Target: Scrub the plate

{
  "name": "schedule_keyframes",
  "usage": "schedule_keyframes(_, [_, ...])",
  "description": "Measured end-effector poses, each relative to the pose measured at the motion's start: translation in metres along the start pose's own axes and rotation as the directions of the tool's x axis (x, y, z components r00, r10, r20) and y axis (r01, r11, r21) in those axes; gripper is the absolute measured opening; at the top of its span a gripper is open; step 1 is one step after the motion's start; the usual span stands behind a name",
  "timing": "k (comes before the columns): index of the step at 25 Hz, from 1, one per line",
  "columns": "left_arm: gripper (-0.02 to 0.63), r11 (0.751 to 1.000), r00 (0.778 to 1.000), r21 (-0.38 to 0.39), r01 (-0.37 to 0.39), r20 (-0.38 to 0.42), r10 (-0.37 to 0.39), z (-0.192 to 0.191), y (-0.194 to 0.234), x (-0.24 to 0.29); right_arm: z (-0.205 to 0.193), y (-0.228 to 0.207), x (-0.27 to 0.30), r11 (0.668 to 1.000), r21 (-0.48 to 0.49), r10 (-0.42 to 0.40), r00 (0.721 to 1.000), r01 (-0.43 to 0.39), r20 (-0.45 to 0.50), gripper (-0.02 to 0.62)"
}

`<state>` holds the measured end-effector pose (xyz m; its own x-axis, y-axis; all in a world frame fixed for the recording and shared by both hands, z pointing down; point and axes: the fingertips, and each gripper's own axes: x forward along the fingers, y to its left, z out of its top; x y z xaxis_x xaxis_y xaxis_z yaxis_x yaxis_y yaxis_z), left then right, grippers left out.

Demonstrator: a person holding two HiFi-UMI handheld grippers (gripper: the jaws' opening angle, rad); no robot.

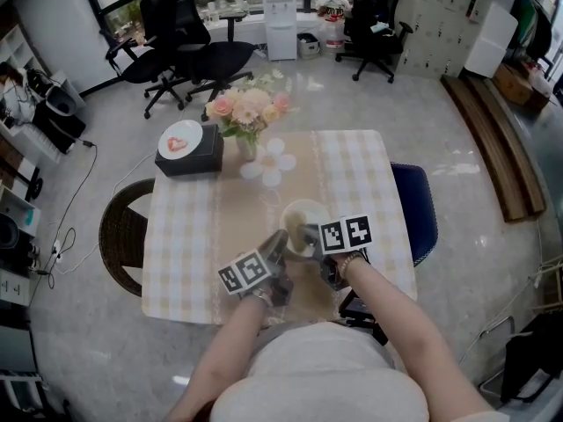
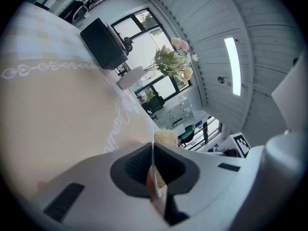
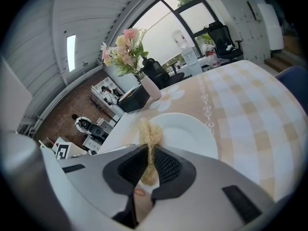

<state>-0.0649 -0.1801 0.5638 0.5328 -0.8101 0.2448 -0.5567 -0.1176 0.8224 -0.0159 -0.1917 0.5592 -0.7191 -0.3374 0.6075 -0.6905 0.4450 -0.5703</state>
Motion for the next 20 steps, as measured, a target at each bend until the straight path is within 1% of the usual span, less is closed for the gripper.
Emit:
schedule_keyframes(5, [0.021, 1.000, 1.000, -0.001, -0.002, 0.000, 0.002, 0.000, 0.000, 0.000, 0.001, -0.010, -0.003, 0.999, -0.007, -0.035, 0.999, 0.035, -0.002, 0.044])
schedule_keyframes(9, [0.021, 1.000, 1.000, 0.003, -0.003, 0.001, 0.003, 0.000, 0.000, 0.000, 0.002, -0.021, -0.006, 0.996, -0.026, -0.085, 0.996, 0.085, 0.000, 0.044])
schedule_keyframes(17, [0.021, 1.000, 1.000, 0.007, -0.005, 0.004, 0.005, -0.001, -0.001, -0.001, 0.002, -0.042, -0.016, 0.986, -0.021, -0.167, 0.986, 0.167, -0.002, 0.044])
schedule_keyframes(20, [0.021, 1.000, 1.000, 0.011, -0.006, 0.005, 0.006, -0.001, 0.000, -0.001, 0.002, -0.052, -0.020, 0.978, -0.019, -0.209, 0.978, 0.209, 0.002, 0.044])
